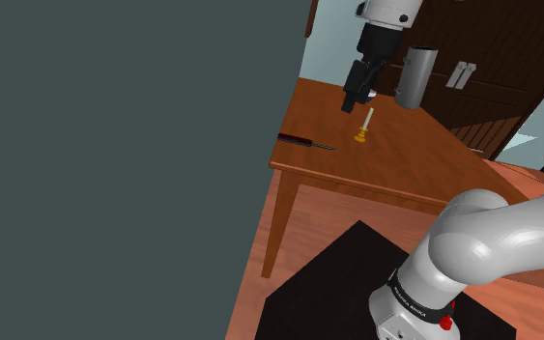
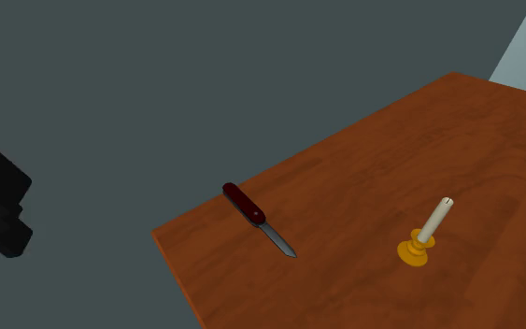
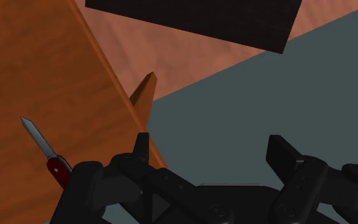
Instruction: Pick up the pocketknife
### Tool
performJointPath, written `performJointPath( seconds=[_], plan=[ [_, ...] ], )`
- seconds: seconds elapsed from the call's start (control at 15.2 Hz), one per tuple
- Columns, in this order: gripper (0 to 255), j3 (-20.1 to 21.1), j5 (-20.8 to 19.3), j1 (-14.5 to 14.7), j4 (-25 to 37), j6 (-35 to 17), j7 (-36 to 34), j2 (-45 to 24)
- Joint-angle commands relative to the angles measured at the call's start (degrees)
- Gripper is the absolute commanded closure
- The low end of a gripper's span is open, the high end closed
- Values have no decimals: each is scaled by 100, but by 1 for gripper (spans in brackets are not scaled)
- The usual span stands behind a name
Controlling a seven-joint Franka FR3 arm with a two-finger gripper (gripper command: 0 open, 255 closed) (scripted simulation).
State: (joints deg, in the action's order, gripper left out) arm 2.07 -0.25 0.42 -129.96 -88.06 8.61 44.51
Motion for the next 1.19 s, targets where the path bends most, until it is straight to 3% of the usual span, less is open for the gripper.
performJointPath(
  seconds=[0.0, 0.59, 1.12],
  plan=[
    [0, 0, 0, 0, 0, 0, 0, 0],
    [0, -854, -411, -84, -337, -1362, 1238, -993],
    [0, -1548, -444, -90, -51, -2480, 2355, -2375]
  ],
)
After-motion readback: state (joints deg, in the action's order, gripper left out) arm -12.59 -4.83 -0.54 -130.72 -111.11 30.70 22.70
